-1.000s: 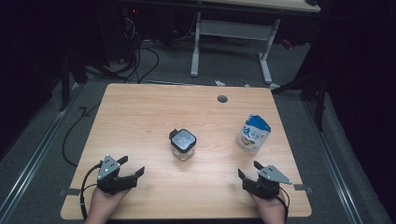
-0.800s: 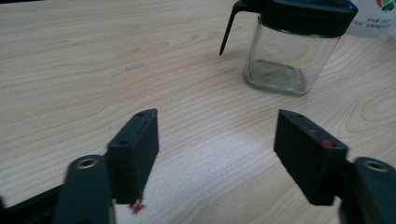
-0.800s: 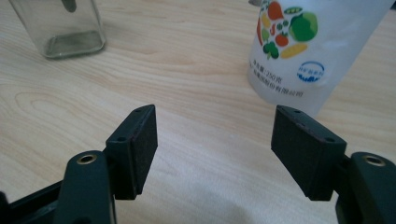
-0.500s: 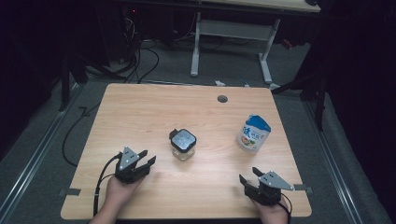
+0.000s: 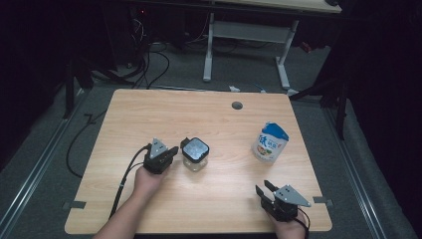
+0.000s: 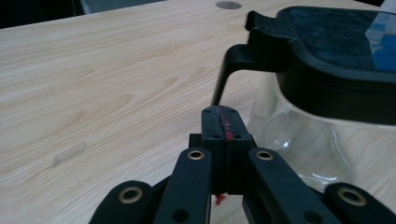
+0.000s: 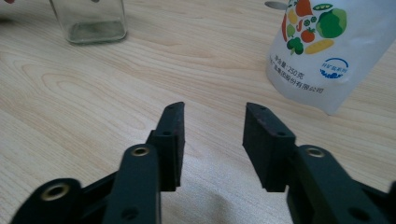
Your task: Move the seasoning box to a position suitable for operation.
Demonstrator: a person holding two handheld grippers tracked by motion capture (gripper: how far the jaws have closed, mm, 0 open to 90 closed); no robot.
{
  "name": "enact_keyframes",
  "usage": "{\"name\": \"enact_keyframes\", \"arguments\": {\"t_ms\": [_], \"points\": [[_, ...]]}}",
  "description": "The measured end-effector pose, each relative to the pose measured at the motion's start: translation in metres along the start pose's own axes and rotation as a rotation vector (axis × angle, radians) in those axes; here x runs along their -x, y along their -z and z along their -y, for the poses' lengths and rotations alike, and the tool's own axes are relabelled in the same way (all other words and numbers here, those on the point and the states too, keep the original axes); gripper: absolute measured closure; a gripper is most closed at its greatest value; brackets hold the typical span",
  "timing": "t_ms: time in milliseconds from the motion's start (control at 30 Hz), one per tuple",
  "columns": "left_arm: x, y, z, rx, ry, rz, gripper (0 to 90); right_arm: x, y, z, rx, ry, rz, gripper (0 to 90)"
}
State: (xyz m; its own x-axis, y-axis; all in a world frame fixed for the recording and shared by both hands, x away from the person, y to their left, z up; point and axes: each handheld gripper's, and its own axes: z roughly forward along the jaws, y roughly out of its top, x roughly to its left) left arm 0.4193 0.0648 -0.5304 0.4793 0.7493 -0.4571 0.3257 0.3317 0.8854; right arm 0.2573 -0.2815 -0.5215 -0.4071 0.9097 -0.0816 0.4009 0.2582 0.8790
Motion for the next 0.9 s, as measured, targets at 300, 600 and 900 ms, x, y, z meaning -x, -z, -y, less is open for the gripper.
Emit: {"name": "enact_keyframes", "arguments": {"t_ms": [300, 600, 900], "points": [[0.016, 0.0, 0.007, -0.044, -0.014, 0.048, 90.0, -0.001, 0.0, -0.001, -0.003, -0.023, 0.005, 66.5], [0.073, 0.021, 0.027, -0.091, -0.062, 0.189, 89.9, 0.002, 0.0, -0.001, -0.008, -0.035, 0.003, 68.5], [0.078, 0.042, 0.038, -0.116, -0.079, 0.157, 86.8, -0.008, -0.018, -0.012, -0.031, -0.017, -0.038, 90.0]]}}
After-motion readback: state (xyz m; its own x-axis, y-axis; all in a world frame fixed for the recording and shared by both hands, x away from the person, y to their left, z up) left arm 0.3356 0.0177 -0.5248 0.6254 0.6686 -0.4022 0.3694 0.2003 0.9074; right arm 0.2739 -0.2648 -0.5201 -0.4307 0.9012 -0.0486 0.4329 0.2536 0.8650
